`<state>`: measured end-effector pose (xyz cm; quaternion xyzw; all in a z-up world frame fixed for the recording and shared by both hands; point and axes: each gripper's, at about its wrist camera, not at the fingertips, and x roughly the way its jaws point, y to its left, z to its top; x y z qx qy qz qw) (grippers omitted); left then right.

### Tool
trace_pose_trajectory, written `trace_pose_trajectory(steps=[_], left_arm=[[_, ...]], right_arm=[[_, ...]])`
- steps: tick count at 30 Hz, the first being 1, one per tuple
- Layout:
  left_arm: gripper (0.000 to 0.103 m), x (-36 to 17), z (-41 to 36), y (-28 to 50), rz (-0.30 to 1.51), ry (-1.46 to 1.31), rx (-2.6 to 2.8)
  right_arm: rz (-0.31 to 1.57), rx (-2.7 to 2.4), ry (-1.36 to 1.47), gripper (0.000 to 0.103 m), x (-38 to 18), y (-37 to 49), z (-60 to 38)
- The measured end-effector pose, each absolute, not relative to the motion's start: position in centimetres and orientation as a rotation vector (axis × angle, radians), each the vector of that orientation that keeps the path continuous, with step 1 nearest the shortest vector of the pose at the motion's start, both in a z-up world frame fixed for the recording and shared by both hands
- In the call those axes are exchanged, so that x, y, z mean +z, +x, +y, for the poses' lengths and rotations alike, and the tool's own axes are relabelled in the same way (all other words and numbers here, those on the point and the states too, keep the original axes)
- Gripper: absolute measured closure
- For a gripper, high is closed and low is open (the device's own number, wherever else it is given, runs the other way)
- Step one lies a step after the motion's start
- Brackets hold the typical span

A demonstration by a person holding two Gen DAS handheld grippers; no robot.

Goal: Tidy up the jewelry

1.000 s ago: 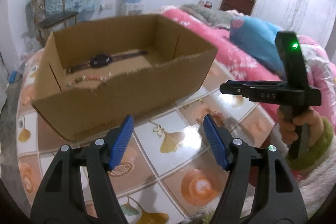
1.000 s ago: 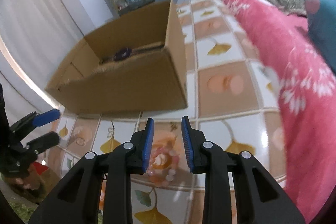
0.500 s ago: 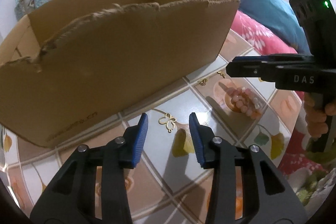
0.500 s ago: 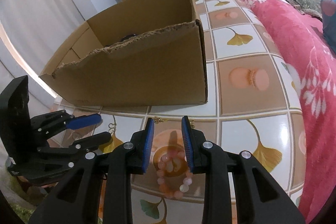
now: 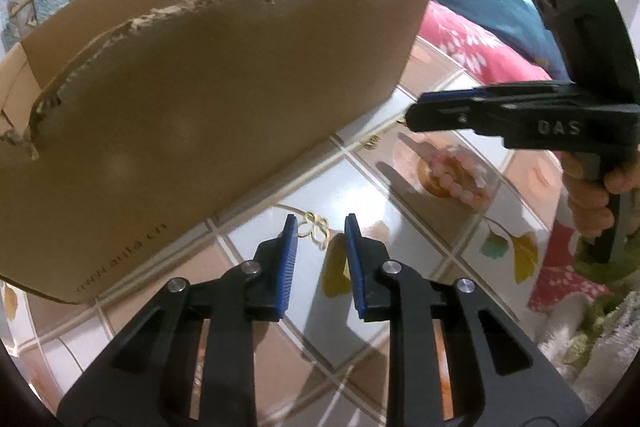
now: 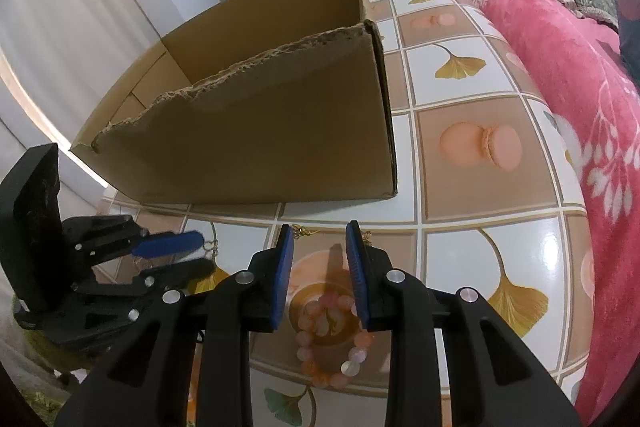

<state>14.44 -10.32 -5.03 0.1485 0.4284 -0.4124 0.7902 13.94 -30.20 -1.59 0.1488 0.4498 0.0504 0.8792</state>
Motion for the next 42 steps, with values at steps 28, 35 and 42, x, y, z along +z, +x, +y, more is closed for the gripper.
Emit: trace_pose_trajectory(steps=[28, 35, 42], left_arm=[[0.088, -5.0, -12.5, 13.6, 0.931, 0.433, -0.762], [0.088, -4.4, -12.0, 13.4, 0.898, 0.441, -0.765], [0.088, -3.9, -11.6, 13.5, 0.892, 0.430, -0.757]], right_arm=[[0.931, 0.096, 0.335, 0.076, -1.9, 13.7, -30.8], [0.930, 0.088, 0.331, 0.076, -1.8, 13.6, -31.0], [0.929, 0.063, 0.291, 0.076, -1.7, 13.4, -31.0]])
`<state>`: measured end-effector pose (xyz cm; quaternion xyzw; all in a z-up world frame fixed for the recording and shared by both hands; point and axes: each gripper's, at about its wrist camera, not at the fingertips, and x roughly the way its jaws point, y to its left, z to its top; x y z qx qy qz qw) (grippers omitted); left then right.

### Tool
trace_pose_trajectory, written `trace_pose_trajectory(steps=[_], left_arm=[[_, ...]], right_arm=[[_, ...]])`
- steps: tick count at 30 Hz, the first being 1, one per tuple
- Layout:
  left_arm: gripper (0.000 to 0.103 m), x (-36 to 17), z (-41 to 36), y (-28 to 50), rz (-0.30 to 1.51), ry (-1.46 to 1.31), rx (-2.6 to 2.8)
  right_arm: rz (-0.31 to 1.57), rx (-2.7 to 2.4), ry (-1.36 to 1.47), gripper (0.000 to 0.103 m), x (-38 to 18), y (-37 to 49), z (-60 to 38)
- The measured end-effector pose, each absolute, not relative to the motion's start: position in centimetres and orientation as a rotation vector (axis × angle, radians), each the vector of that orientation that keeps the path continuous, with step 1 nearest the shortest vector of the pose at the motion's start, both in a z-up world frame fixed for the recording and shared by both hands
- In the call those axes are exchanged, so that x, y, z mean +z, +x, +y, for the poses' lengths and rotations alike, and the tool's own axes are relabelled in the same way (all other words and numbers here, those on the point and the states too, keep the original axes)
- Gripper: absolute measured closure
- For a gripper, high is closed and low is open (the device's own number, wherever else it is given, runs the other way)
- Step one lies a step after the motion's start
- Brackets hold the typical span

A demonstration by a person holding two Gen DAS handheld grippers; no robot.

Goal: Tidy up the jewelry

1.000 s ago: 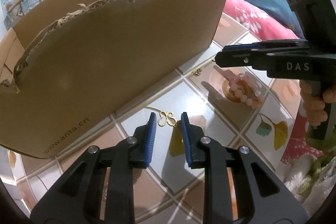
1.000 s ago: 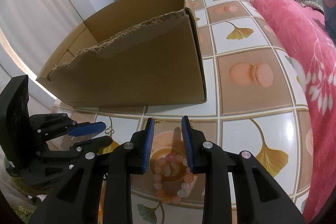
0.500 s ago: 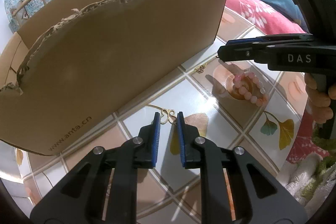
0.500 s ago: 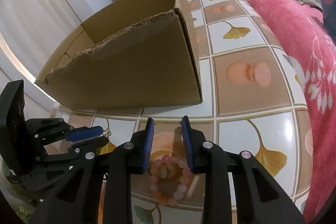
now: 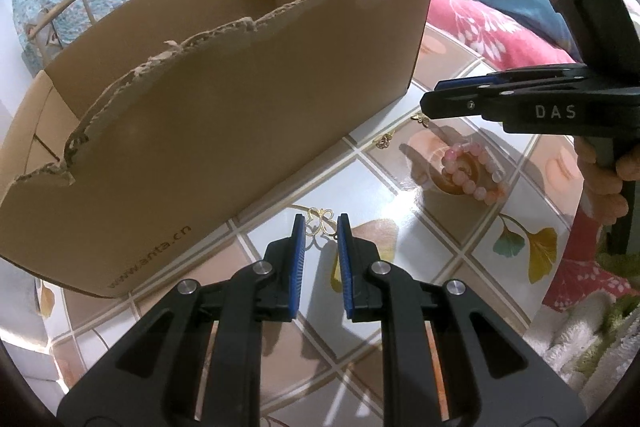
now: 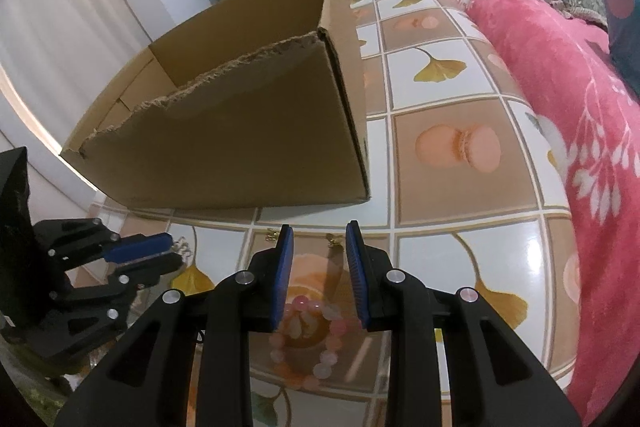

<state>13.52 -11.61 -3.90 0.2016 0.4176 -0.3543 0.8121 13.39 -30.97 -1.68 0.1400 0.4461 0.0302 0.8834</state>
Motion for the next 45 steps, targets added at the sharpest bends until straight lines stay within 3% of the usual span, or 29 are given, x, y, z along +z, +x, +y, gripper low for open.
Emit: trace_pose_trajectory(steps=[12, 28, 45], left_arm=[[0.088, -3.9, -11.5, 13.6, 0.895, 0.415, -0.750], [0.088, -4.0, -11.3, 13.8, 0.897, 0.415, -0.748], [0.088, -2.7, -10.9, 12.9, 0.855, 0.406, -0.751]], right_arm=[[0.941, 0.020, 0.142, 0.077, -2.3, 14.2, -29.2], [0.943, -0.011, 0.119, 0.096, -3.3, 14.4, -29.0], [0.877, -0.009, 0.075, 0.096, -1.0, 12.9, -28.2]])
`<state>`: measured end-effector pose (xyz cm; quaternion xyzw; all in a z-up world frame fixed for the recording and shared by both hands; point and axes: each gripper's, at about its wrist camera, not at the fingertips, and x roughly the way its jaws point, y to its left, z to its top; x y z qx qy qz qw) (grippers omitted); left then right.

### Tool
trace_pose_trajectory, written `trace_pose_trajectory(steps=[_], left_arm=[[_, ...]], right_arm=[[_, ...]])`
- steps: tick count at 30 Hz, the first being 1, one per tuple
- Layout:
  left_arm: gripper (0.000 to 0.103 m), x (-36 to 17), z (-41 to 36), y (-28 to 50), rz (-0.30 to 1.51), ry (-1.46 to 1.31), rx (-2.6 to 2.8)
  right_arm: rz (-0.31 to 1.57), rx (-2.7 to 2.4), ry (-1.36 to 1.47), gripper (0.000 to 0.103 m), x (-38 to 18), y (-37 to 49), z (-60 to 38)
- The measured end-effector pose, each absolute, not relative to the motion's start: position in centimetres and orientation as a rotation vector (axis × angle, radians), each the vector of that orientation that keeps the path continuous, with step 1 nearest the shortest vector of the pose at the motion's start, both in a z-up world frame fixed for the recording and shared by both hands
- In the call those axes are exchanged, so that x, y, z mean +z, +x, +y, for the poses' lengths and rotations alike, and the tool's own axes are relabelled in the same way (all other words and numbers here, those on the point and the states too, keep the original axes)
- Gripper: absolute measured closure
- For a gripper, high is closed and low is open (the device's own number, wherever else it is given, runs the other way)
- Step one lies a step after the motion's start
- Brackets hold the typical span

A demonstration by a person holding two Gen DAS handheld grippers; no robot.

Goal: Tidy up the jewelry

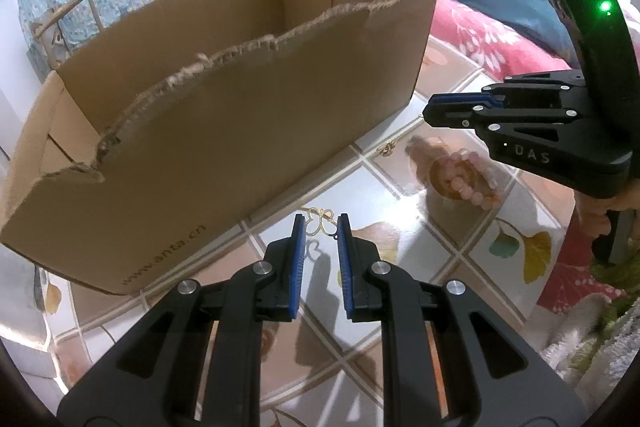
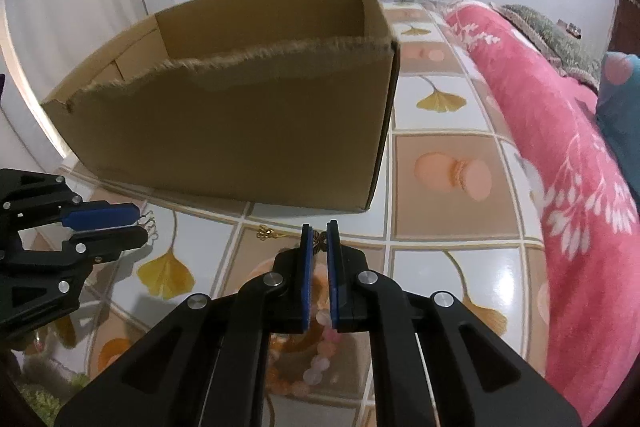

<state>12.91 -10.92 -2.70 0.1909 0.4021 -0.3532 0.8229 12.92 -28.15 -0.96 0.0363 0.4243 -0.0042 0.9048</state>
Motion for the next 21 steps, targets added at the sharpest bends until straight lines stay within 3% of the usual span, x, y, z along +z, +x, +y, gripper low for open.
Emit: trace_pose_trajectory(steps=[12, 16, 21], left_arm=[[0.088, 5.3, -9.4, 10.7, 0.653, 0.307, -0.809], [0.088, 7.6, -9.8, 12.2, 0.557, 0.332, -0.760], [0.088, 7.1, -11.1, 17.1, 0.612, 0.318, -0.707]], right_arm=[[0.675, 0.073, 0.073, 0.096, 7.7, 10.3, -27.5], [0.613, 0.128, 0.056, 0.096, 9.6, 12.3, -27.1], [0.657, 0.189, 0.072, 0.096, 9.2, 17.7, -27.0]])
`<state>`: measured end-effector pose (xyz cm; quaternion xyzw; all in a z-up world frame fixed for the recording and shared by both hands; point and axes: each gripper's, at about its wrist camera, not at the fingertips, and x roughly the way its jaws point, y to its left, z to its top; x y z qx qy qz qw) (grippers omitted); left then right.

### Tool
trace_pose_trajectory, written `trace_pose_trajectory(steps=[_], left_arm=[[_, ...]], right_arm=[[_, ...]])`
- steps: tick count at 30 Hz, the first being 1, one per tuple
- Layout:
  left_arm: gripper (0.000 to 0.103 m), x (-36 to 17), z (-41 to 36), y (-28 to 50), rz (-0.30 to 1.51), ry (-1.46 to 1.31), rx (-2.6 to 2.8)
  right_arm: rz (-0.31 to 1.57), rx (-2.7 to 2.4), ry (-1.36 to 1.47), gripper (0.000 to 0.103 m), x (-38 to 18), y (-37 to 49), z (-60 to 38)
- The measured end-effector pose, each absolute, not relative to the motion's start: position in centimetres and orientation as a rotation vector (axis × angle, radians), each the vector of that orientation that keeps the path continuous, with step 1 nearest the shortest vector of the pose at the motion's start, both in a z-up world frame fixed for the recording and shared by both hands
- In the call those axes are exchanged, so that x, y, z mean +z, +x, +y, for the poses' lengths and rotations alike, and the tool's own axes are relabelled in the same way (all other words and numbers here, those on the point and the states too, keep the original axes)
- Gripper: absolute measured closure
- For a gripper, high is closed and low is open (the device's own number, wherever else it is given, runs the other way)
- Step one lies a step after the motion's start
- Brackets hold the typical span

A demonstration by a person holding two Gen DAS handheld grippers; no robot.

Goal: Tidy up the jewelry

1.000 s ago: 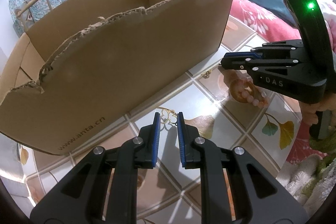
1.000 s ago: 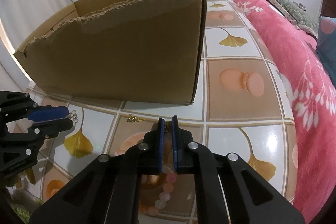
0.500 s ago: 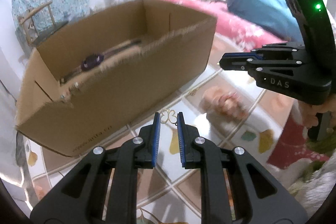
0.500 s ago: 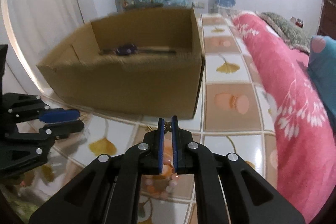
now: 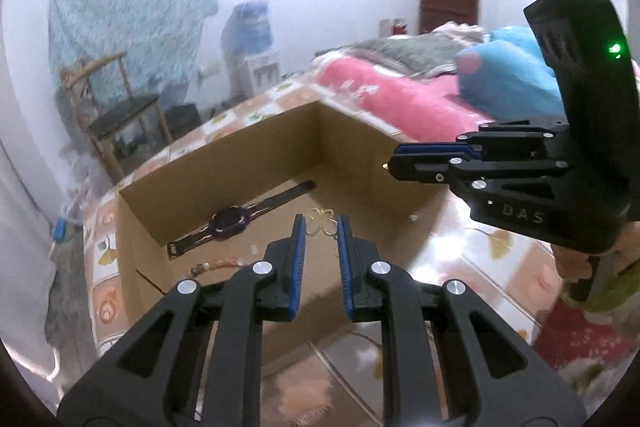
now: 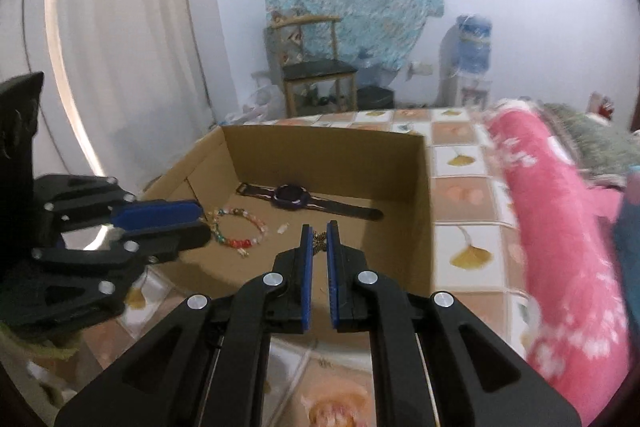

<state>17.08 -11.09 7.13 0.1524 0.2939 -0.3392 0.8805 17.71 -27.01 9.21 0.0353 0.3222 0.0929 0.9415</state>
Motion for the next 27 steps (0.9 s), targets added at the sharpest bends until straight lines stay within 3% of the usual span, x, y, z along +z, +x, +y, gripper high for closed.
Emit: trace_pose_trajectory(steps=[11, 23, 25, 27], left_arm=[[0.087, 5.1, -12.2, 23.5, 0.744, 0.247, -0.690], [0.087, 6.3, -8.8, 22.6, 0.715, 0.113, -0.688], [0.086, 6.7, -8.0, 22.1, 0.705, 0.102, -0.682], [0.086, 7.2, -7.3, 21.5, 0.694, 0.098, -0.676]], right_arm=[[0.766, 0.204, 0.161, 0.095, 8.3, 26.2, -29.0], [0.678, 0.153, 0.218, 0.094, 10.6, 23.6, -31.7], [0.661, 0.140, 0.227, 0.085, 11.1, 22.5, -32.2], [0.645, 0.133, 0.234, 0.082, 11.4, 21.4, -32.5]])
